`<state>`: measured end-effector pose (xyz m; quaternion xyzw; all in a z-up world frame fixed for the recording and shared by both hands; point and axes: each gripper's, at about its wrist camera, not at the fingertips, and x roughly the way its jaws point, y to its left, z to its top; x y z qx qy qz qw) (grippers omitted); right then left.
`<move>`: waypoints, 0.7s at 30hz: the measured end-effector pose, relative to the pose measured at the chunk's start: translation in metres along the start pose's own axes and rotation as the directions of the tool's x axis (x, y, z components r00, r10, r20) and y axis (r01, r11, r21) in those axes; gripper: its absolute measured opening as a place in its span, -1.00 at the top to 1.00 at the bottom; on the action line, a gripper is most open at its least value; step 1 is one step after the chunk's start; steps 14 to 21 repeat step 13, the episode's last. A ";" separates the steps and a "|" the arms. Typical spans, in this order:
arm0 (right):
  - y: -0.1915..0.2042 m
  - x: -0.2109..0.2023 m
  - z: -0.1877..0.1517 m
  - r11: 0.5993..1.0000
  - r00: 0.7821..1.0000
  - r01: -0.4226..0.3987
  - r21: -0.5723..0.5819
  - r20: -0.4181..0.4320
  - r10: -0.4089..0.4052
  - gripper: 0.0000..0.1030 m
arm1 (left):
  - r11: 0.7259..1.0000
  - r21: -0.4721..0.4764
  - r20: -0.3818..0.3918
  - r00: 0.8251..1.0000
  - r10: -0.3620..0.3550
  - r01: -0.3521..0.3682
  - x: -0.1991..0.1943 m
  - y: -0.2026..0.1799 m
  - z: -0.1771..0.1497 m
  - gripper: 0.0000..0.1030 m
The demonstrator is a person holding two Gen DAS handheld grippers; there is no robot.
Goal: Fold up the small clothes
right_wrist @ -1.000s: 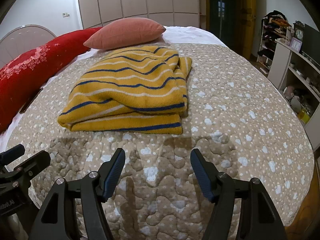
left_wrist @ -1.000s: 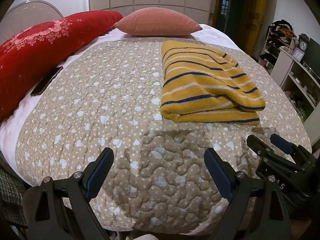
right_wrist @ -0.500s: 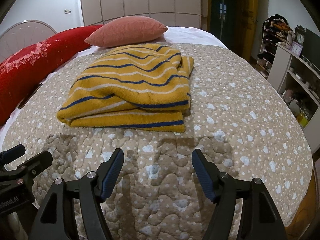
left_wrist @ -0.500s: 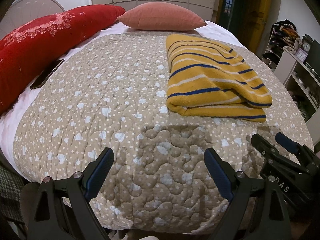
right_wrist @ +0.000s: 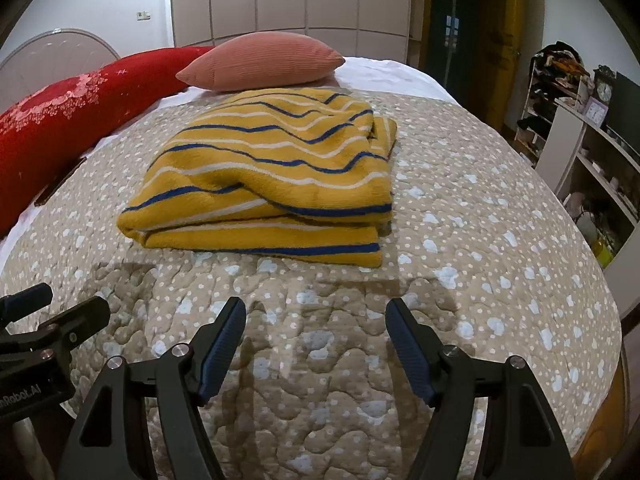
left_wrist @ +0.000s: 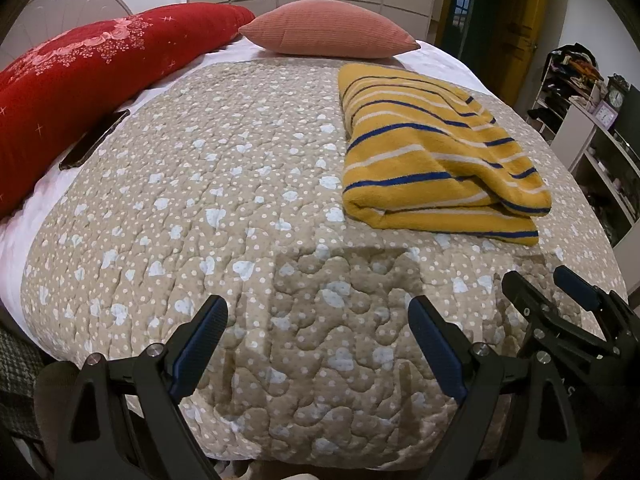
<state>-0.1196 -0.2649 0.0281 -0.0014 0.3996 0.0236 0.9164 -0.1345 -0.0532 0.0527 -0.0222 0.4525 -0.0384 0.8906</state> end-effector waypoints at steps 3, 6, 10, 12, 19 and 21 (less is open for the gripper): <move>0.001 0.000 -0.001 1.000 1.000 -0.001 -0.002 0.000 0.001 -0.49 | 1.000 0.003 0.008 1.000 0.007 -0.007 -0.001 0.000 0.000 -0.77; 0.002 0.001 -0.001 1.000 1.000 -0.001 -0.005 -0.002 0.001 -0.50 | 1.000 0.018 0.021 1.000 0.023 -0.024 -0.002 -0.002 -0.001 -0.77; 0.004 0.003 -0.002 1.000 1.000 0.000 -0.011 -0.010 0.000 -0.51 | 1.000 0.014 0.016 1.000 0.020 -0.020 -0.003 -0.004 -0.002 -0.77; 0.005 0.003 -0.002 1.000 1.000 -0.002 -0.011 -0.012 0.002 -0.51 | 1.000 0.011 0.008 1.000 0.011 -0.011 -0.003 -0.004 -0.002 -0.77; 0.005 0.003 -0.002 1.000 1.000 -0.001 -0.012 -0.012 0.001 -0.51 | 1.000 0.009 0.006 1.000 0.012 -0.012 -0.003 -0.004 -0.002 -0.77; 0.005 0.003 -0.002 1.000 1.000 -0.001 -0.012 -0.012 0.001 -0.51 | 1.000 0.009 0.006 1.000 0.012 -0.012 -0.003 -0.004 -0.002 -0.77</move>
